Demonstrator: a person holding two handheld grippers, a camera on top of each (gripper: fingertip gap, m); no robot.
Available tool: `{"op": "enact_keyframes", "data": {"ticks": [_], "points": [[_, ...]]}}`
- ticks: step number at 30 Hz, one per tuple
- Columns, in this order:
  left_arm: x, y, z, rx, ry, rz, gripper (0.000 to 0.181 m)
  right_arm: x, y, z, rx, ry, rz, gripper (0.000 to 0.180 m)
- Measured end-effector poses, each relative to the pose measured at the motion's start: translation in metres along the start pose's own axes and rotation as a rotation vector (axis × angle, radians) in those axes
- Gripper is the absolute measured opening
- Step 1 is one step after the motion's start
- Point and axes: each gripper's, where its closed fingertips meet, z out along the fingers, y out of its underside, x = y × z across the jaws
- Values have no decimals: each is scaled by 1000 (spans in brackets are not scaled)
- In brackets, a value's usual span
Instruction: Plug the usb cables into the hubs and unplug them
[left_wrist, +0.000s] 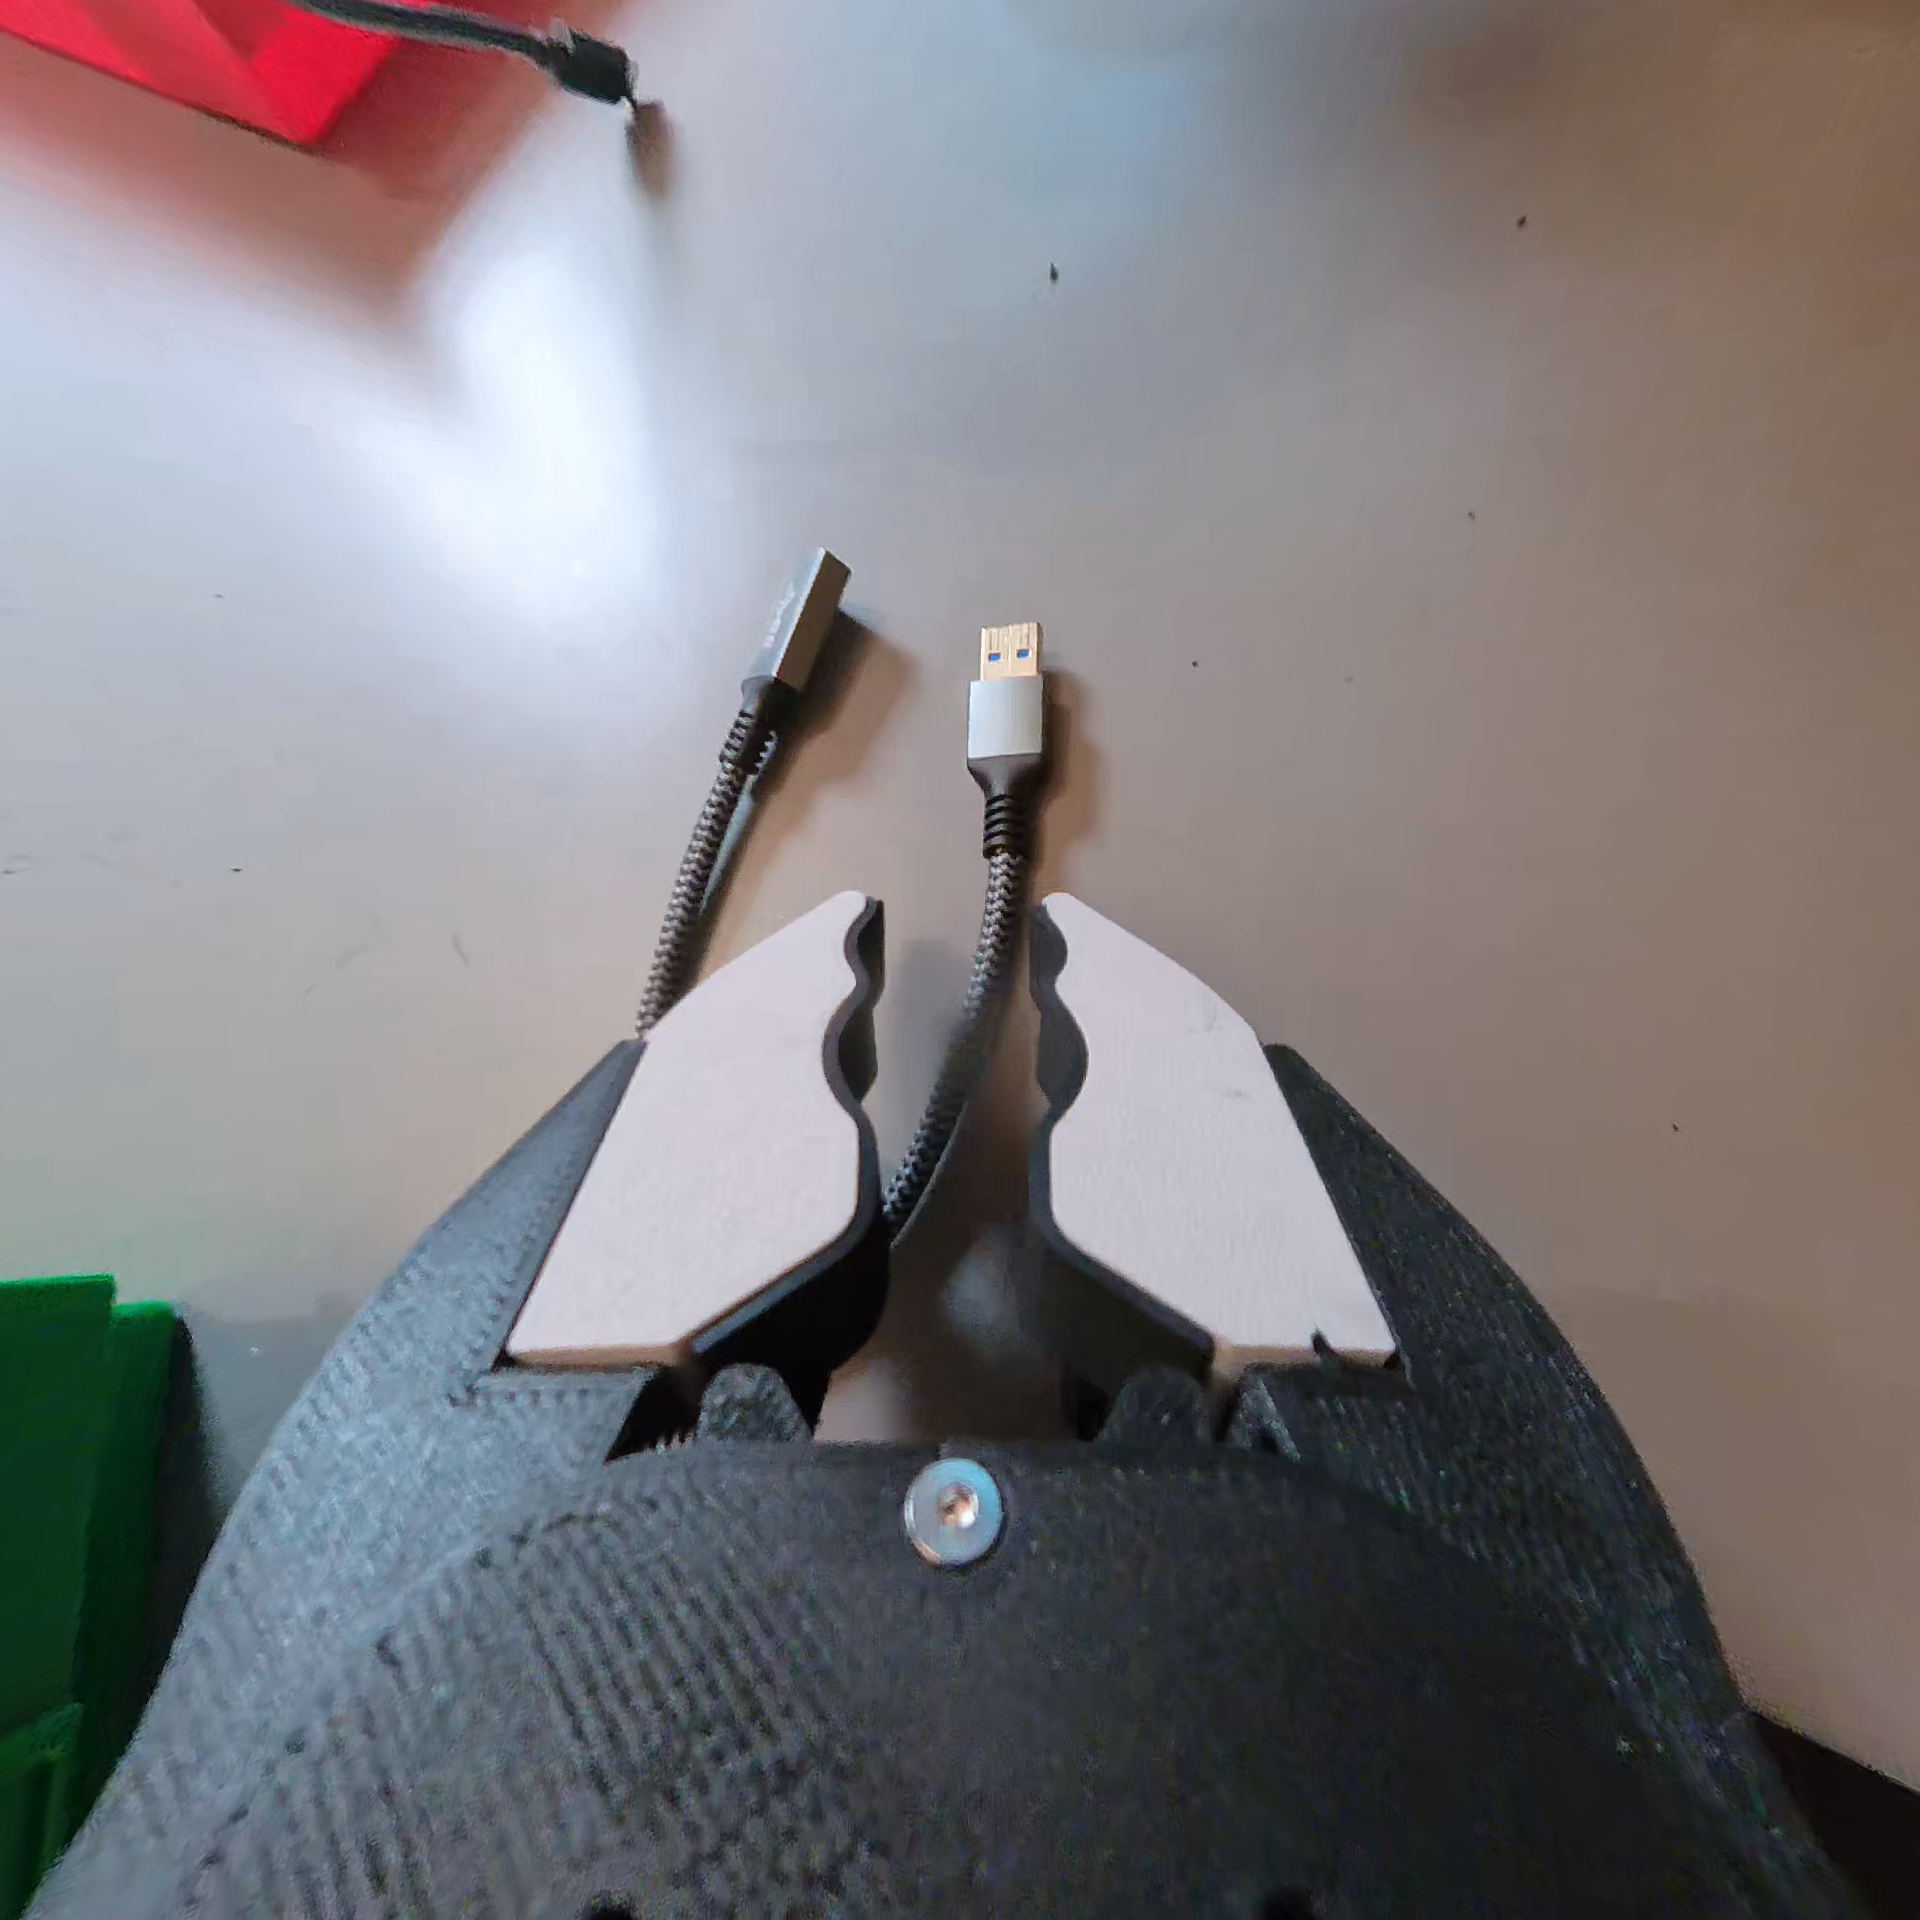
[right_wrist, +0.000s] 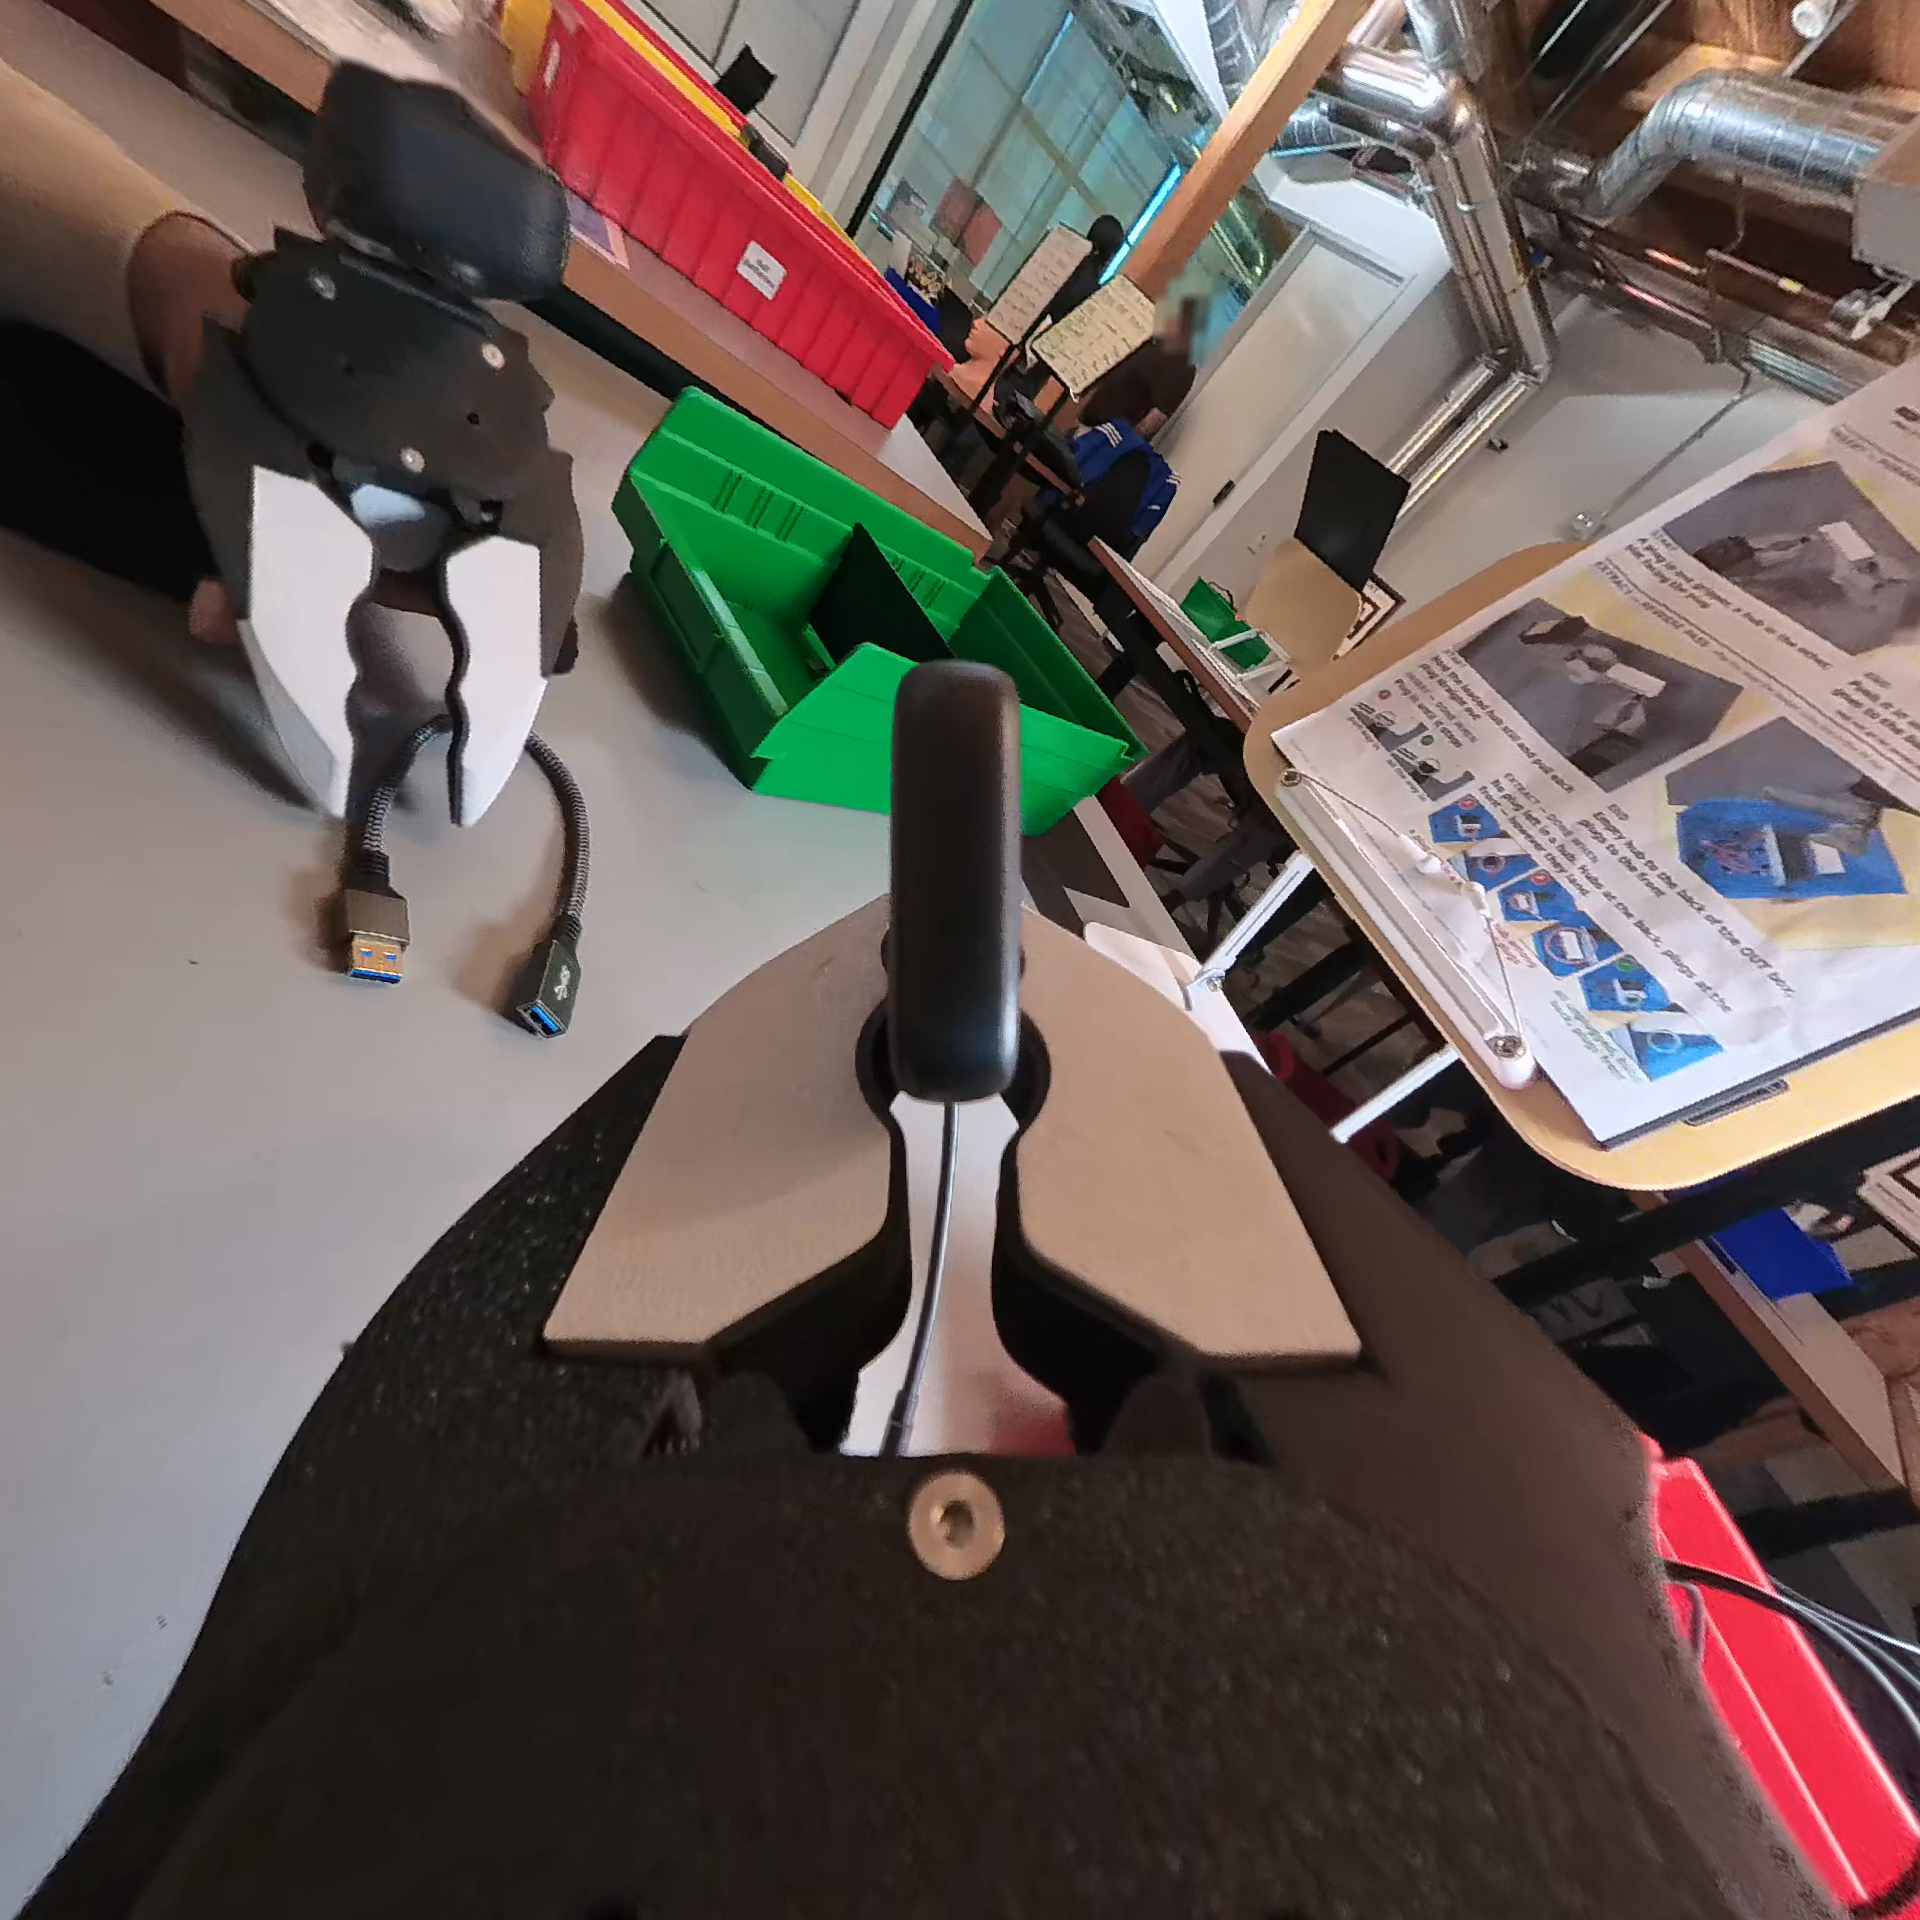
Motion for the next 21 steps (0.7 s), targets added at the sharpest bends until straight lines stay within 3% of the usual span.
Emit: {"op": "enact_keyframes", "data": {"ticks": [21], "points": [[5,-11,21,-27,35,-14,10,-11,9,10,-45,-13,-18,12]]}}
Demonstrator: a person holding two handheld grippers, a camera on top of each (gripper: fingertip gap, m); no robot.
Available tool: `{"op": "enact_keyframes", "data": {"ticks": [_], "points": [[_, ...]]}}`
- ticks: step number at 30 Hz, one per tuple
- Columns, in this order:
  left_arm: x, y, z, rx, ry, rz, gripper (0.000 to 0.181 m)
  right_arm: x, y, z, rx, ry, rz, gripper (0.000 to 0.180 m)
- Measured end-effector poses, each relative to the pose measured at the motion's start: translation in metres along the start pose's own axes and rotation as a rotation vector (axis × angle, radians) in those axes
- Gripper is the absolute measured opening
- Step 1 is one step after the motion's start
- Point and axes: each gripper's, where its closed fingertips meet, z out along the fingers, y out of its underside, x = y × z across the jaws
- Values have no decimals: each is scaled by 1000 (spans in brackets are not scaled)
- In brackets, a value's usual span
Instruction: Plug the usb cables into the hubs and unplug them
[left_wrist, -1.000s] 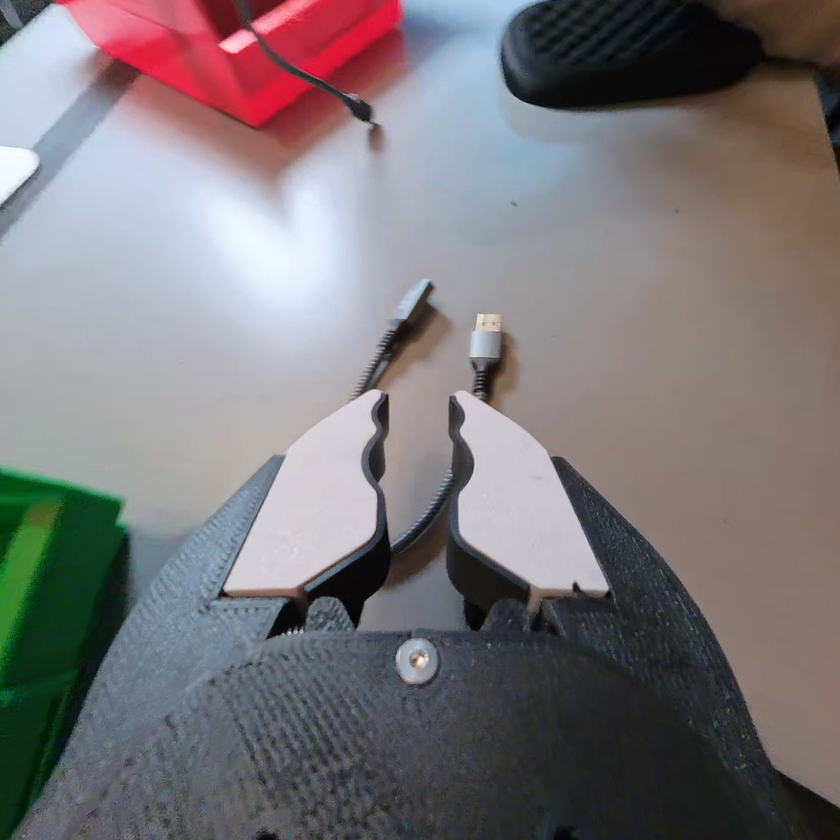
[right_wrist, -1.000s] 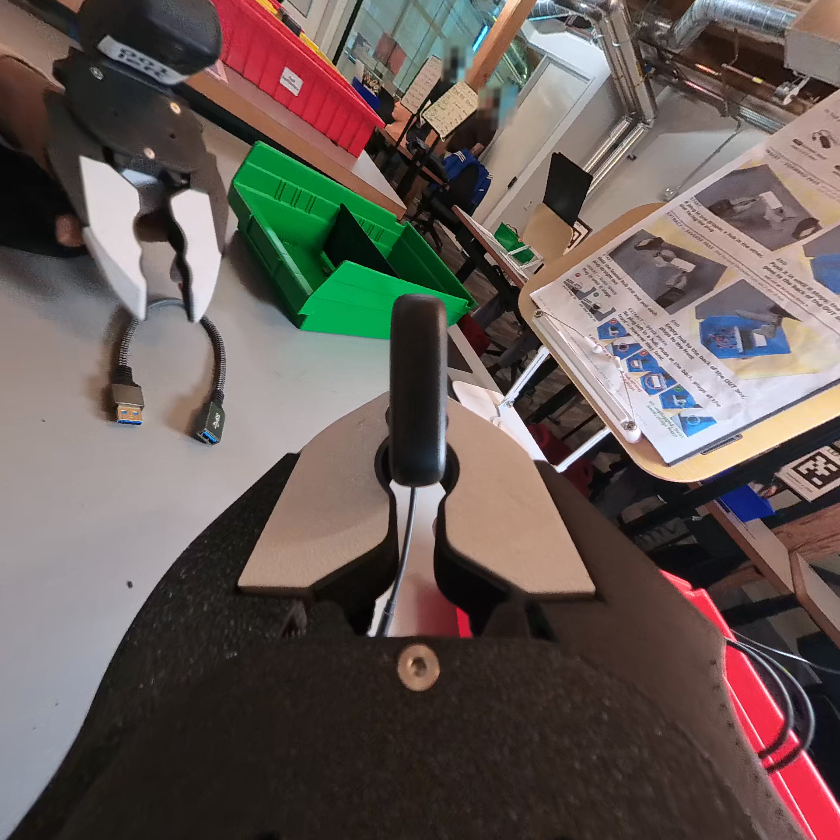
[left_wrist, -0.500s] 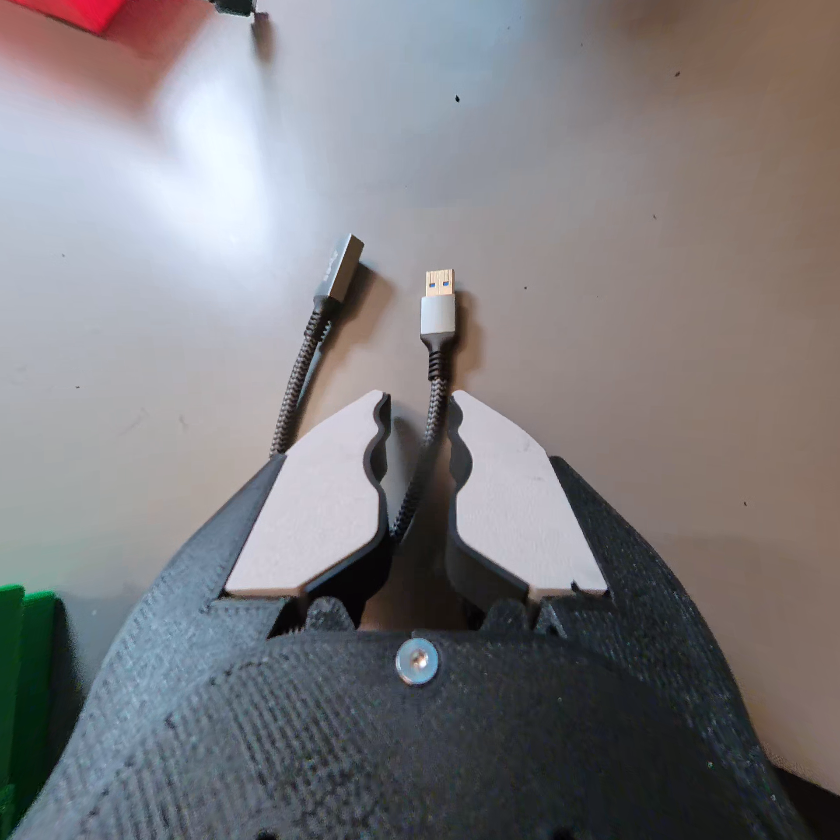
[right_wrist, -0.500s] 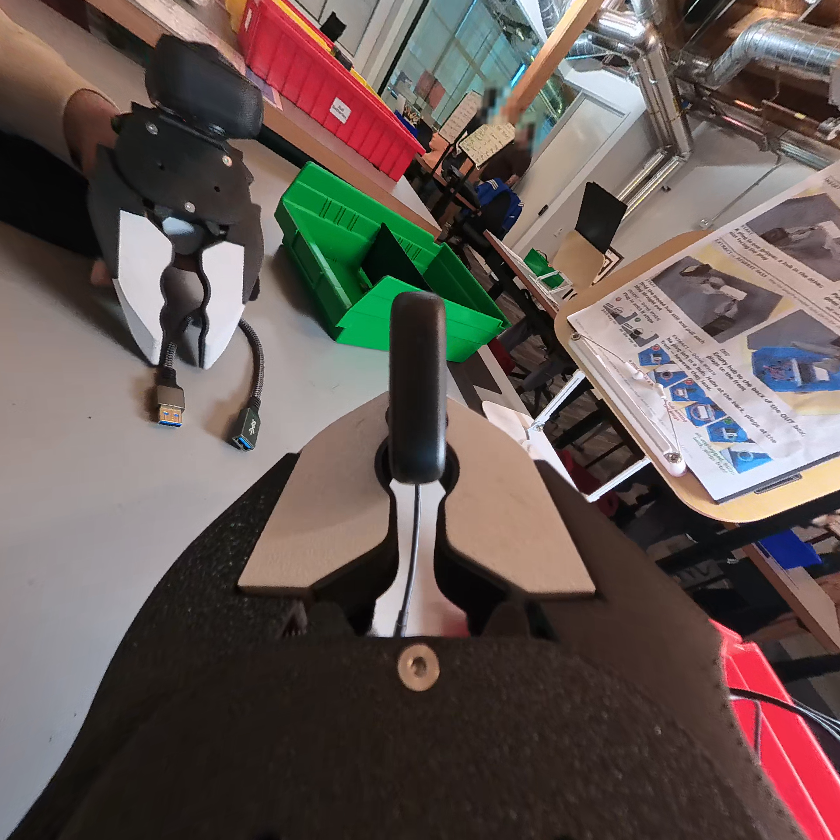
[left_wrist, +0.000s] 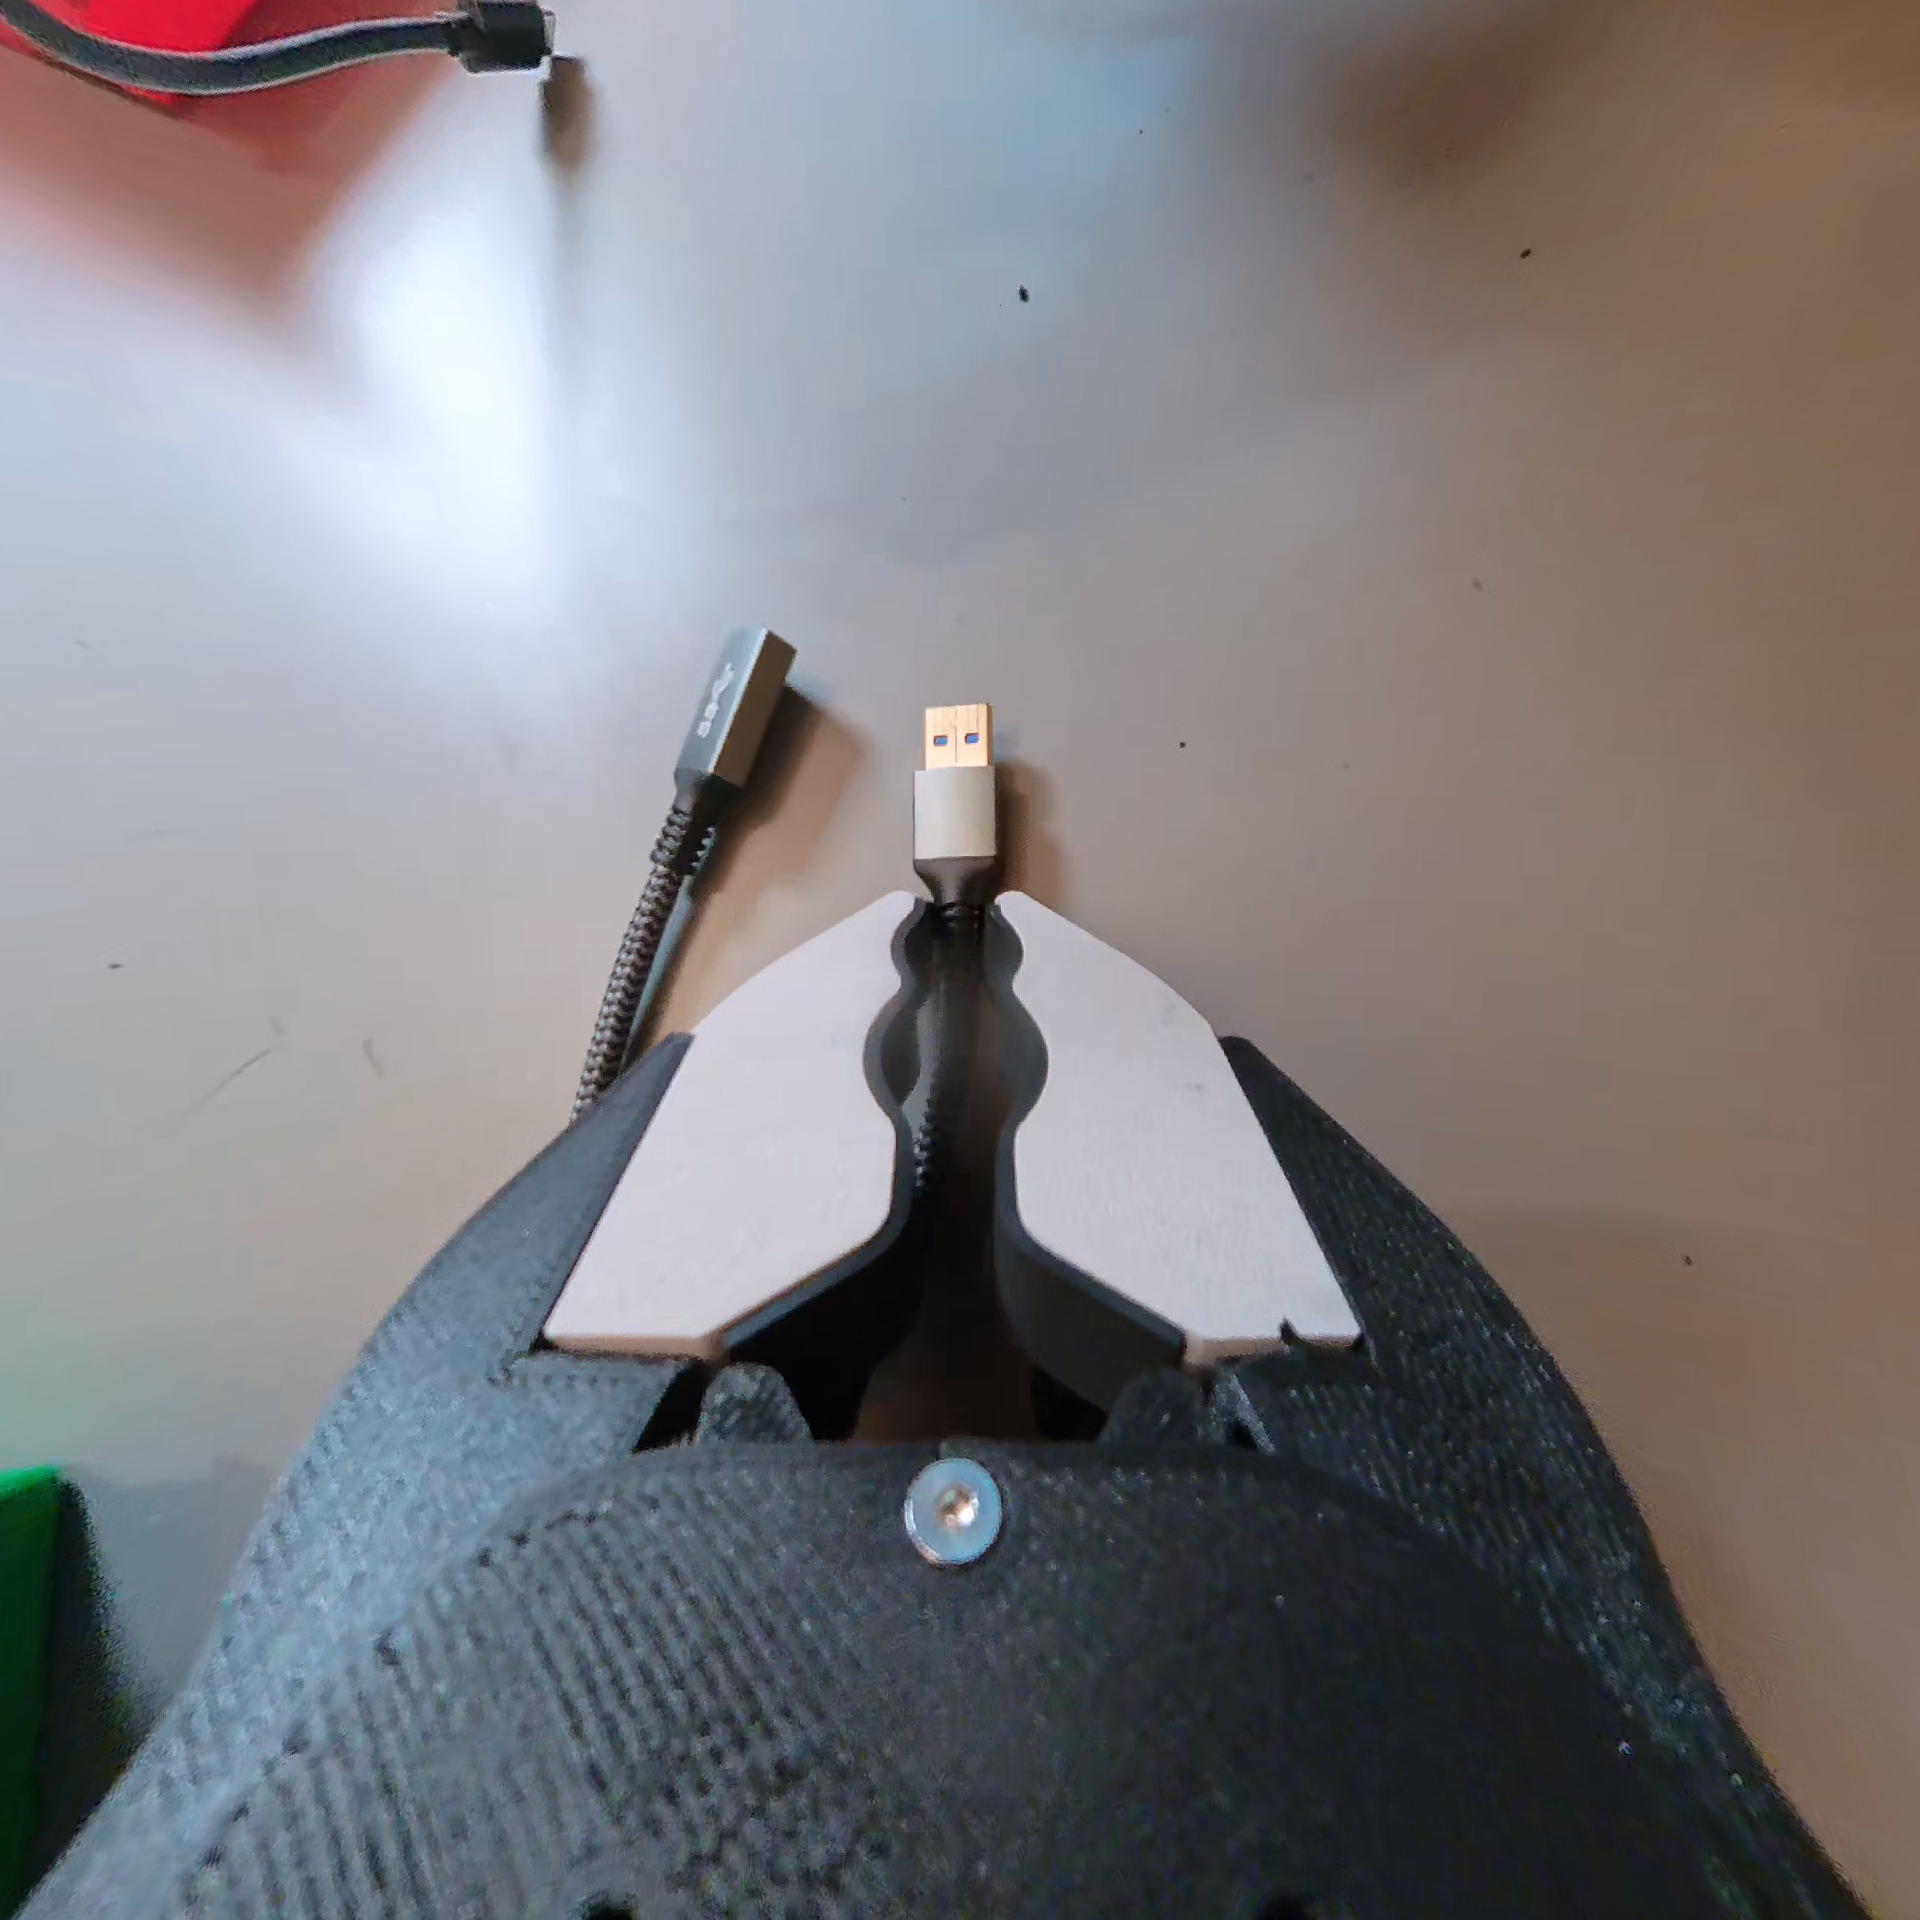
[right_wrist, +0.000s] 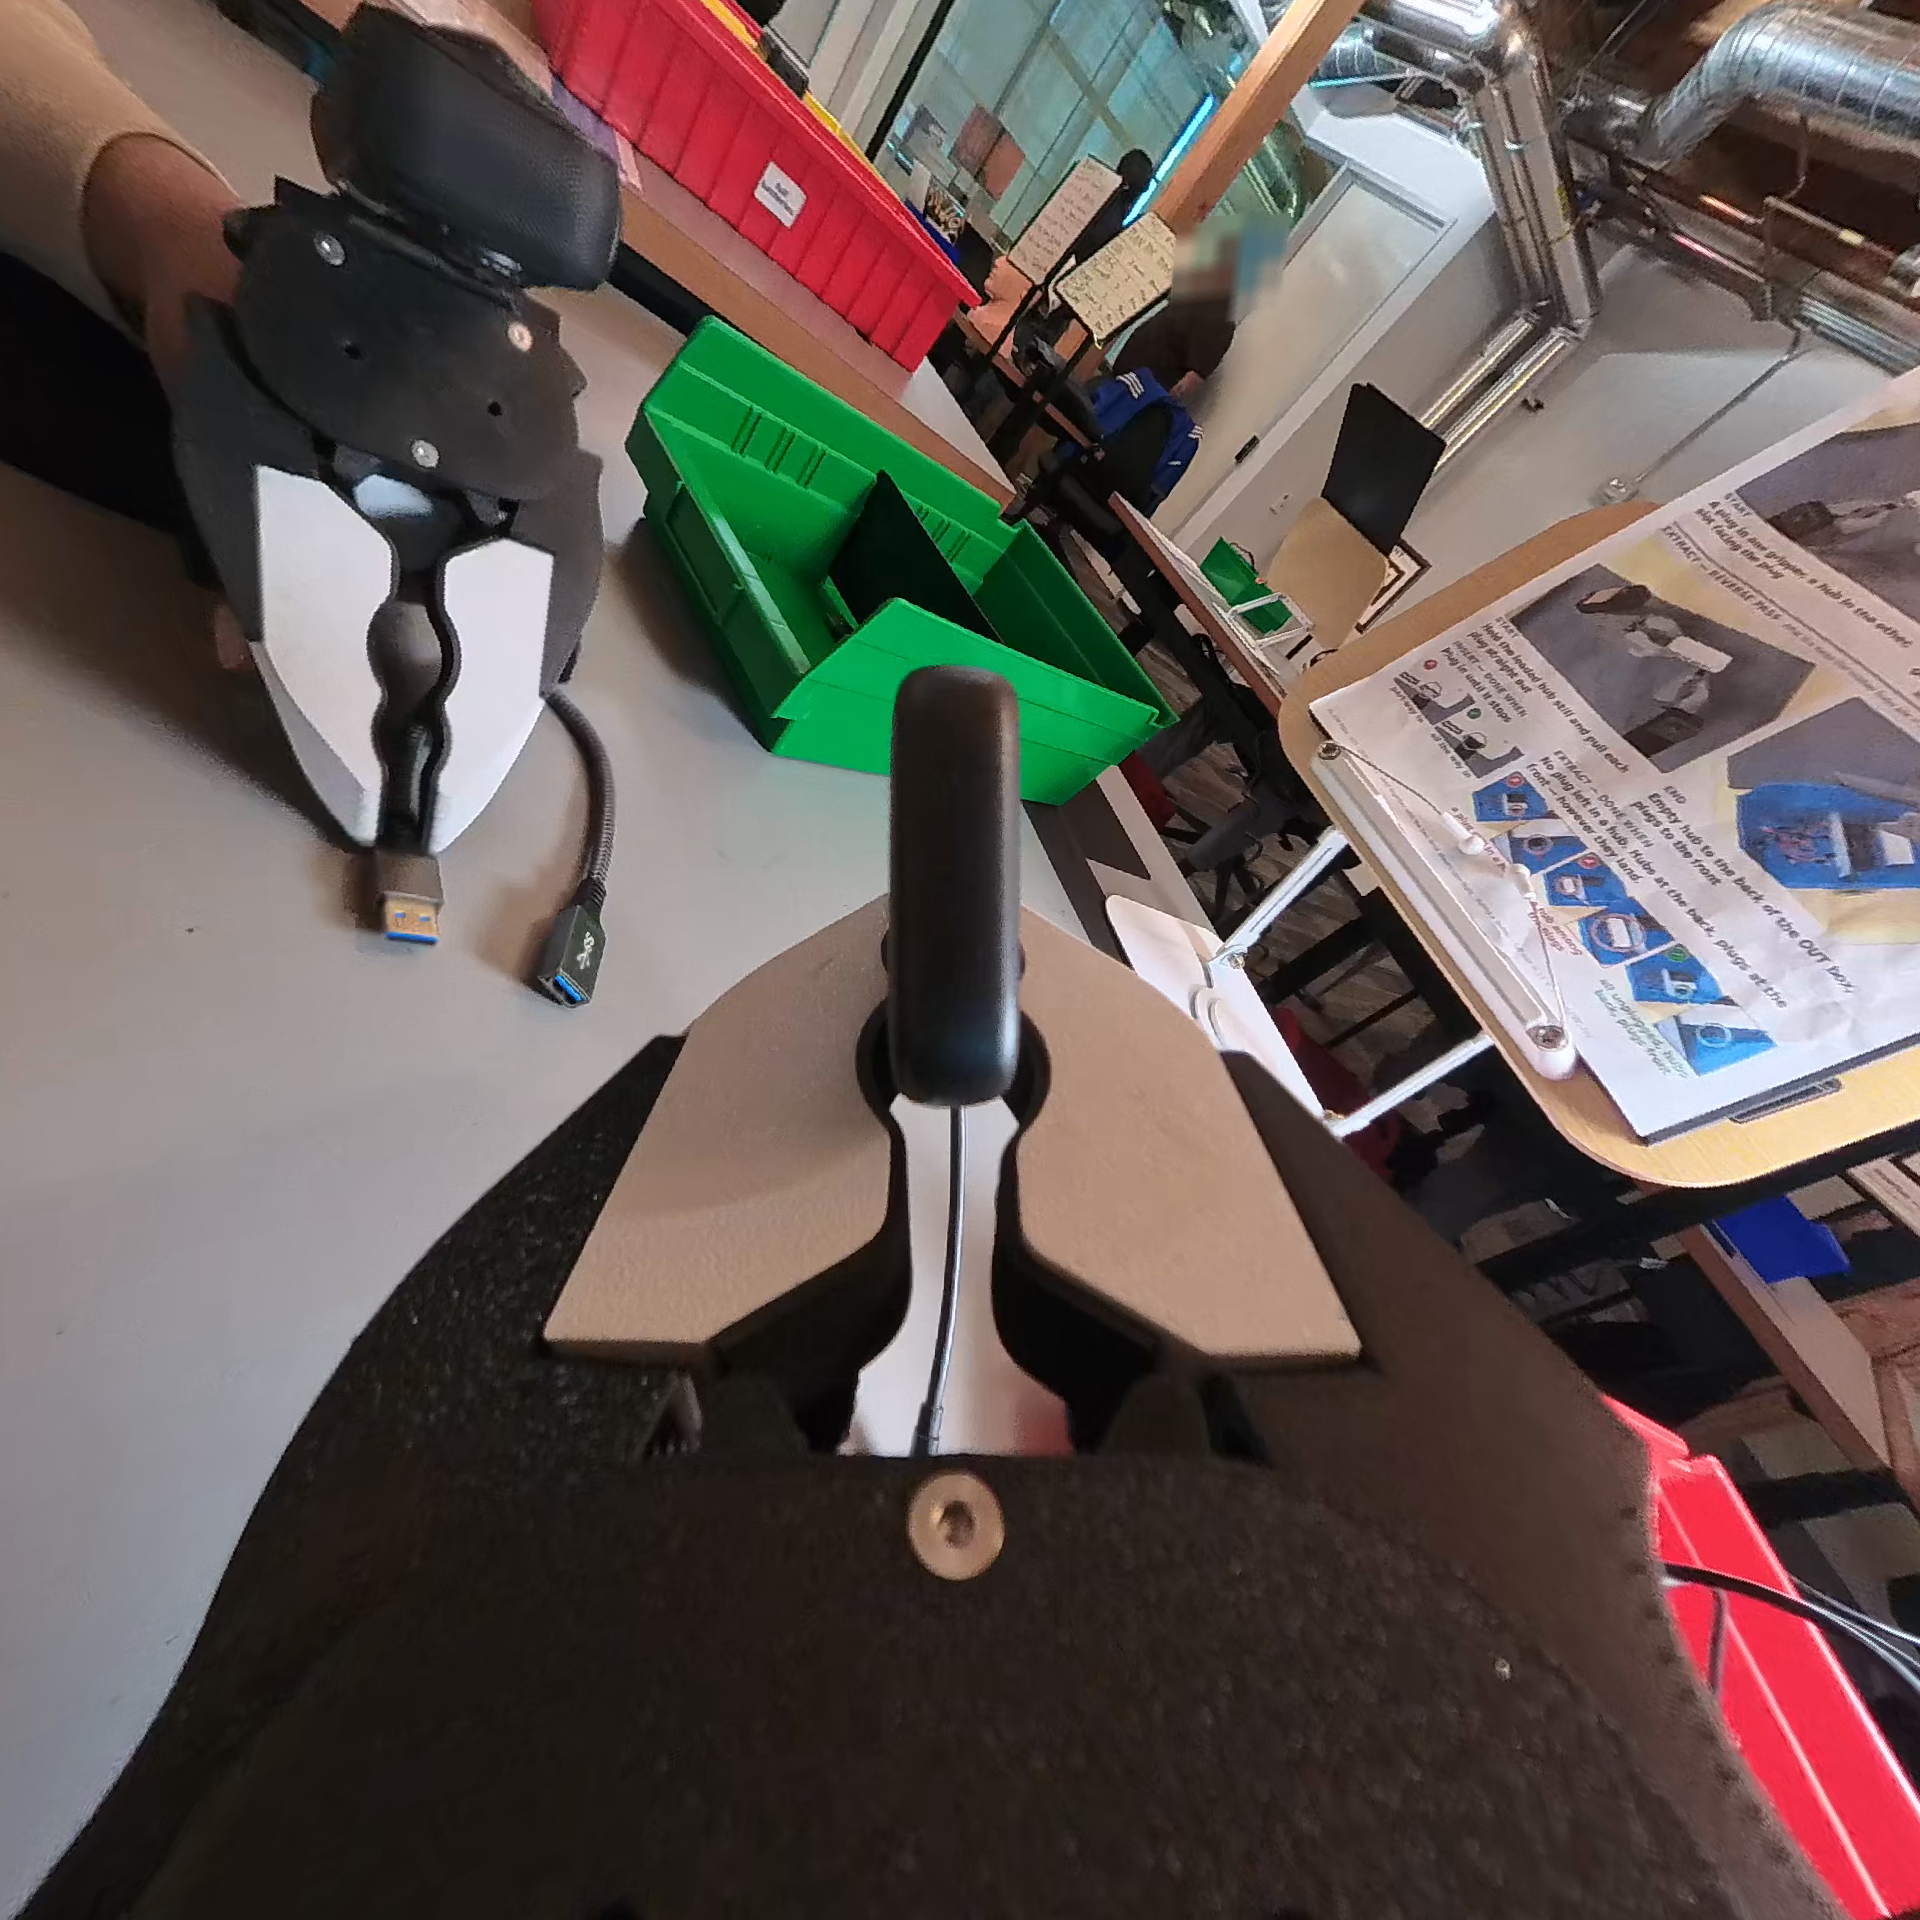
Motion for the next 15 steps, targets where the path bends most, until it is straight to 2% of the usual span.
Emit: {"op": "enact_keyframes", "data": {"ticks": [3,9,15], "points": [[-8,-7,-13,28,-16,-24,9,-1,1,1,-20,12,-39,12],[-26,-46,-55,67,5,-105,9,-6,8,6,-59,15,-118,12],[-23,-91,-50,34,102,-91,9,-17,22,12,-154,23,-313,12]]}}
